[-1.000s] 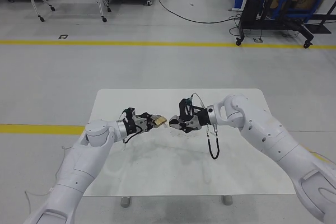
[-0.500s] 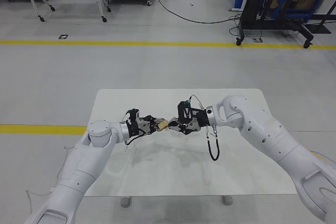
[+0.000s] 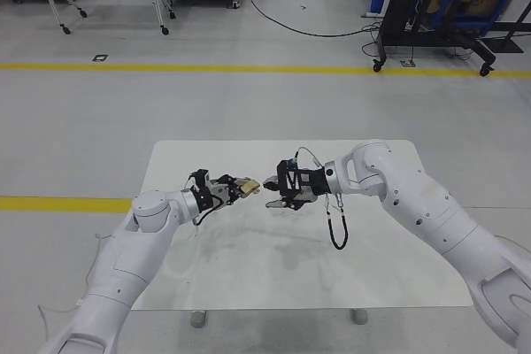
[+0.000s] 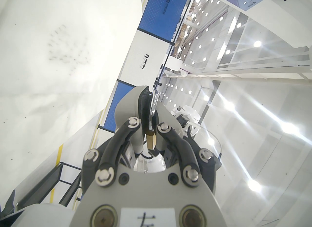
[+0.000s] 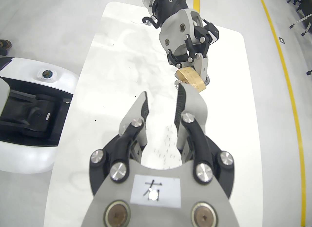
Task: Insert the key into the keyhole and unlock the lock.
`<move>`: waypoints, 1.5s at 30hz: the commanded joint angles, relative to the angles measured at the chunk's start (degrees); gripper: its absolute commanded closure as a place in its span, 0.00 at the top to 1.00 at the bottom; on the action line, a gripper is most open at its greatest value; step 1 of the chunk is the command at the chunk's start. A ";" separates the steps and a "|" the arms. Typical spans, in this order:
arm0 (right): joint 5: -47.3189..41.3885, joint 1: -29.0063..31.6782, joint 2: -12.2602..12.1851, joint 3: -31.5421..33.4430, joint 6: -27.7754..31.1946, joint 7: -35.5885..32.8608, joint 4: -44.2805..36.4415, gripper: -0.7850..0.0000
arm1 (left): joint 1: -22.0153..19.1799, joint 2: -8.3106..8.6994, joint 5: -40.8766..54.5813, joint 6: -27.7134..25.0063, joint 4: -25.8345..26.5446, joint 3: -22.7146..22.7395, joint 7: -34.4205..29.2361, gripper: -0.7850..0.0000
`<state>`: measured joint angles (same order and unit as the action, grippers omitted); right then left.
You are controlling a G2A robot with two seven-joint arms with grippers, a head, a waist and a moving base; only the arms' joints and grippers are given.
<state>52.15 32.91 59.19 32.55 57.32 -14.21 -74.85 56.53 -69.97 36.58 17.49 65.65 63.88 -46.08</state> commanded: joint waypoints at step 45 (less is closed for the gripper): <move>37.78 12.02 3.67 2.47 -32.45 20.46 -6.10 0.24 | 4.27 0.03 0.72 -4.36 4.90 3.55 8.13 0.00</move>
<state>89.62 44.80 62.80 34.91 24.86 6.43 -80.82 60.80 -69.94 37.41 13.06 70.53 67.44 -37.95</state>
